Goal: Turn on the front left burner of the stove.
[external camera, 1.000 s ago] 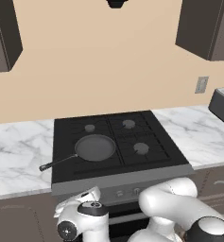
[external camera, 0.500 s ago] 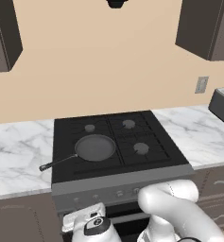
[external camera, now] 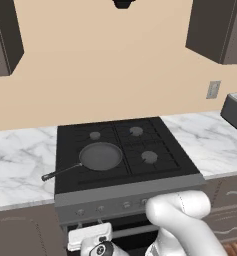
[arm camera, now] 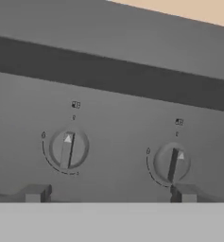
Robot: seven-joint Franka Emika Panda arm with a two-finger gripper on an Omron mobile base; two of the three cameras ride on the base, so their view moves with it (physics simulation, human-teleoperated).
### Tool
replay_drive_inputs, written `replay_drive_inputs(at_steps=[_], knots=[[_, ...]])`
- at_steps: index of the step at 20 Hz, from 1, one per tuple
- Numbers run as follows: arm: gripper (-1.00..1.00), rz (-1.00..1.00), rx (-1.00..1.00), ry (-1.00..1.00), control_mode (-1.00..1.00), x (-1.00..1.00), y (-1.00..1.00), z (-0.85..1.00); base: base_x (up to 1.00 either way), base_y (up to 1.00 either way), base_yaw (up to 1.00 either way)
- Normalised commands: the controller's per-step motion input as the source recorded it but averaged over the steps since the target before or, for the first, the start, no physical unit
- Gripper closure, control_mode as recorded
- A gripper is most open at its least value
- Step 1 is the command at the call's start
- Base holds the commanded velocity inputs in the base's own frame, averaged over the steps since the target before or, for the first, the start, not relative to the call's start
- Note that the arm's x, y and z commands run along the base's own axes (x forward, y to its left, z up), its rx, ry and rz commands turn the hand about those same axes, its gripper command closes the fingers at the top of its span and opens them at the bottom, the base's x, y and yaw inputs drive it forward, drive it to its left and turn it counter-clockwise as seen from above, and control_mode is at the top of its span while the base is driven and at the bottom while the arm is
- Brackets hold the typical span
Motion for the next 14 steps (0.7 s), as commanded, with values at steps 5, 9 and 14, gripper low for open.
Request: replay_drive_inputs(at_steps=[5, 9, 14], knots=[[-1.00, 0.00, 0.05, -0.24, -1.00, 0.03, 0.30, 0.00, 0.00, 0.00, 0.00], [-1.00, 0.00, 0.00, -0.07, -1.00, 0.15, 0.39, 0.00, 0.00, 0.00, 0.00], [-1.00, 0.00, 0.00, 0.00, -1.00, 0.05, 0.03, 0.00, 0.00, 0.00, 0.00]])
